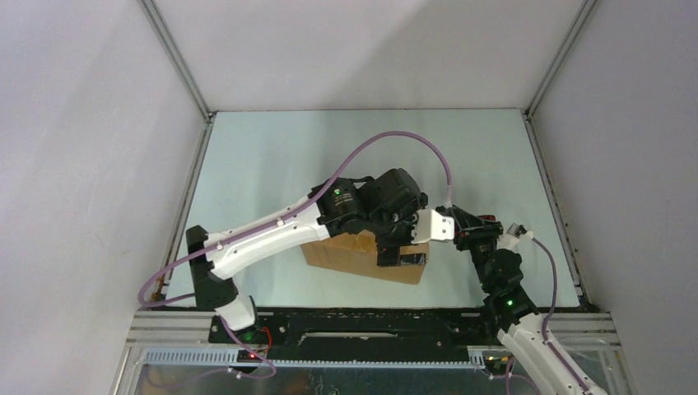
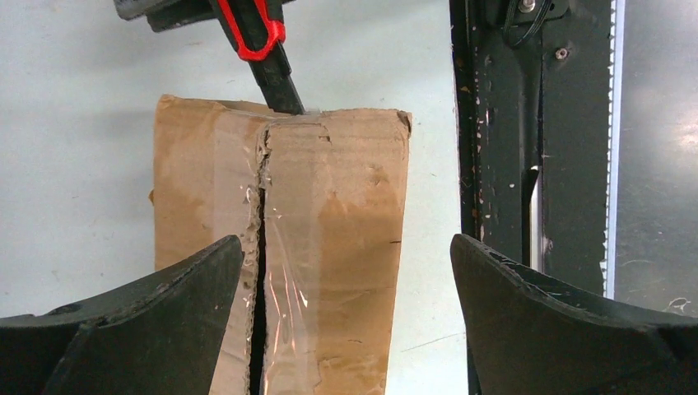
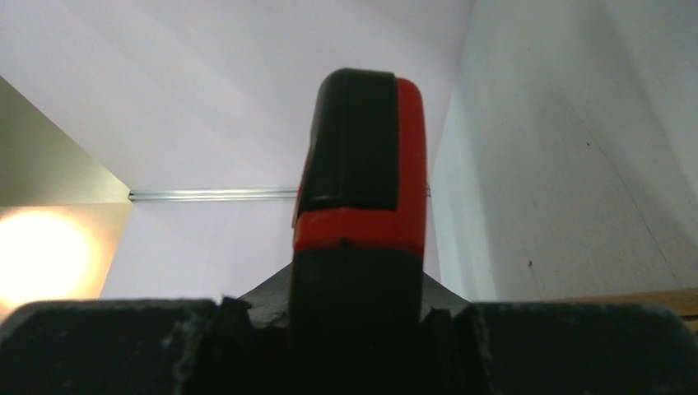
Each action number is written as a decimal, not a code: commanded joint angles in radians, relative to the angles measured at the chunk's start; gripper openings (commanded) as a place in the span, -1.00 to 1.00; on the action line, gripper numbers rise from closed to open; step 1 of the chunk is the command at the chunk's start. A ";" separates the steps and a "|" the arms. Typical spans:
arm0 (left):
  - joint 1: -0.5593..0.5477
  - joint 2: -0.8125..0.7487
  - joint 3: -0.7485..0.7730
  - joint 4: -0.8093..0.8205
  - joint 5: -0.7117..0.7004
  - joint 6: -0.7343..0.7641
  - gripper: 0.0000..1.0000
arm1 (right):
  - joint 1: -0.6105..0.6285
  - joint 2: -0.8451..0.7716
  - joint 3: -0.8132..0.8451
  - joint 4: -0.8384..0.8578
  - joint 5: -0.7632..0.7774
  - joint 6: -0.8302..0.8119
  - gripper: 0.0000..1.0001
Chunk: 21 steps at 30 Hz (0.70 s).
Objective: Unpack the express box
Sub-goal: Cut the express box at the center of the board.
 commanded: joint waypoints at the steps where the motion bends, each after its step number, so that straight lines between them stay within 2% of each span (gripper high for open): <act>1: -0.003 0.005 0.049 0.015 0.042 0.031 0.99 | -0.017 -0.056 0.045 -0.010 -0.035 -0.022 -1.00; 7: -0.030 -0.018 -0.042 0.046 -0.119 0.078 0.99 | -0.040 -0.139 0.046 -0.088 -0.058 -0.013 -1.00; 10: -0.042 -0.027 -0.007 0.063 -0.230 0.085 1.00 | -0.043 -0.157 0.047 -0.093 -0.052 -0.022 -1.00; 15: -0.011 -0.045 0.185 0.048 -0.040 -0.025 0.99 | -0.073 -0.164 0.148 -0.124 -0.093 -0.148 -1.00; 19: -0.004 -0.032 0.274 0.081 0.110 -0.152 0.97 | -0.075 -0.154 0.219 -0.048 -0.138 -0.266 -1.00; 21: 0.016 -0.022 0.288 0.092 0.187 -0.232 0.88 | -0.075 -0.123 0.257 0.014 -0.178 -0.323 -1.00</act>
